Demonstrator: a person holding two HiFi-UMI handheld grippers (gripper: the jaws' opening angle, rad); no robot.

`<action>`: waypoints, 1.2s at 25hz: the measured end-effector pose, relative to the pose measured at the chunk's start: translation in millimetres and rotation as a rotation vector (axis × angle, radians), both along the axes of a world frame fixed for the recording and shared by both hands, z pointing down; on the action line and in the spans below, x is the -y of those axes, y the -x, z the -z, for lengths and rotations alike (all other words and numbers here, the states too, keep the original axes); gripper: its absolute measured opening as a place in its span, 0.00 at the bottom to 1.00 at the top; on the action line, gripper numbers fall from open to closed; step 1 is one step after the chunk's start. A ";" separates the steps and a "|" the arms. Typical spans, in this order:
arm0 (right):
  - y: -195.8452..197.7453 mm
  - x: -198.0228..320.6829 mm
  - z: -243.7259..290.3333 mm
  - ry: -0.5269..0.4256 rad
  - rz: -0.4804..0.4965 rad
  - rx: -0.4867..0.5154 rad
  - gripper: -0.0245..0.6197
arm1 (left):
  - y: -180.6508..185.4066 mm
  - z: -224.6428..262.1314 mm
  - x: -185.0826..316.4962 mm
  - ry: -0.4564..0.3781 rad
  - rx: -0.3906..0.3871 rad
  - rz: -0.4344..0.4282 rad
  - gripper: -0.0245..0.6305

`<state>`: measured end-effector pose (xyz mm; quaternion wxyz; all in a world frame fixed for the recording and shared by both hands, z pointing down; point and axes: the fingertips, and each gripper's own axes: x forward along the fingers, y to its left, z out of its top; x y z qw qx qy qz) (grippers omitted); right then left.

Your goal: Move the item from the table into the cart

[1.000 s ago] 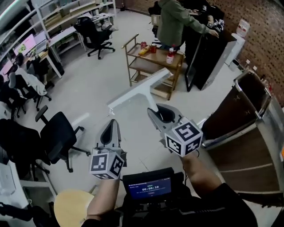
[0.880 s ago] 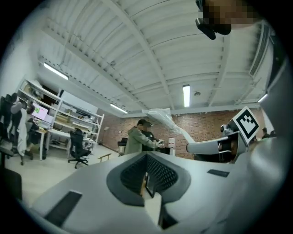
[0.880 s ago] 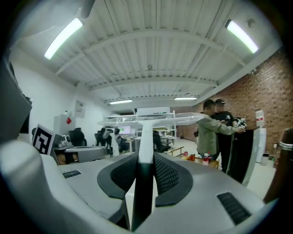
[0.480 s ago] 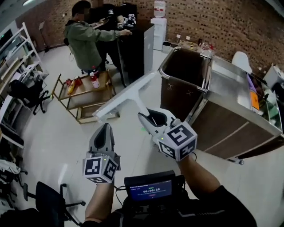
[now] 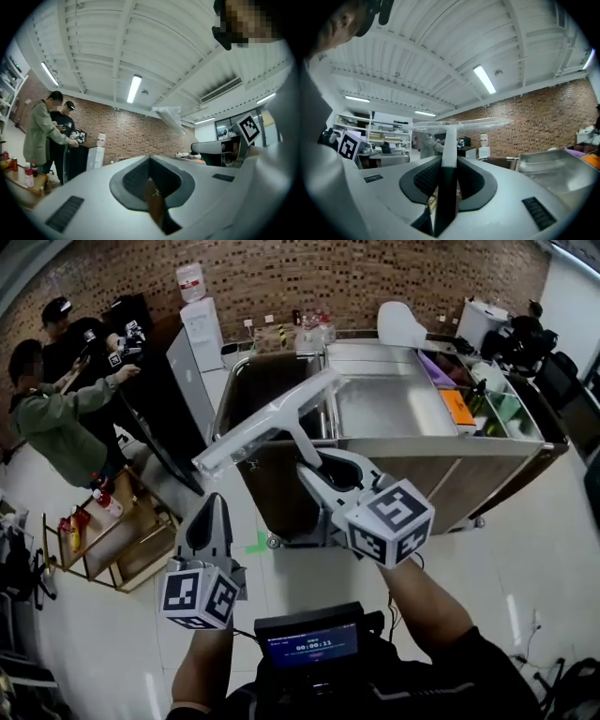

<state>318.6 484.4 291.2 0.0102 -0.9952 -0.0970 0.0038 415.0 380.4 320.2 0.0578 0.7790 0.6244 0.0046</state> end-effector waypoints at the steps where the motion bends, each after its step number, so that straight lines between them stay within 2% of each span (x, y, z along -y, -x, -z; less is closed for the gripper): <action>1: 0.6 -19.5 3.0 -0.007 -0.043 -0.007 0.16 | -4.4 4.0 -20.8 0.002 -0.013 -0.034 0.04; 4: -5.4 -63.6 8.9 -0.034 -0.115 -0.015 0.16 | -21.7 19.4 -70.5 0.022 -0.061 -0.098 0.04; 7: -1.7 -108.0 21.7 -0.015 -0.212 -0.009 0.16 | -27.6 45.3 -127.1 0.063 -0.103 -0.176 0.04; 9: 7.2 -137.2 31.0 -0.012 -0.268 0.000 0.16 | -21.9 57.2 -163.8 0.075 -0.083 -0.240 0.04; 13: 28.9 -198.1 54.4 -0.003 -0.334 -0.012 0.16 | -3.8 79.2 -228.8 0.093 -0.078 -0.304 0.04; 17: 54.1 -260.1 77.4 0.038 -0.359 -0.015 0.16 | 31.3 99.3 -291.8 0.092 -0.063 -0.376 0.04; 21: 81.8 -333.9 105.5 0.040 -0.350 -0.023 0.16 | 64.7 127.2 -363.7 0.072 -0.097 -0.359 0.04; 23: 91.3 -366.6 114.3 0.033 -0.344 -0.022 0.16 | 74.2 137.3 -394.4 0.072 -0.087 -0.343 0.04; 27: 92.8 -420.6 126.1 0.005 -0.346 -0.001 0.16 | 76.1 153.1 -442.5 0.061 -0.069 -0.318 0.04; 30: 81.3 -460.7 124.9 -0.026 -0.370 0.026 0.16 | 70.5 157.2 -475.0 0.039 -0.089 -0.314 0.04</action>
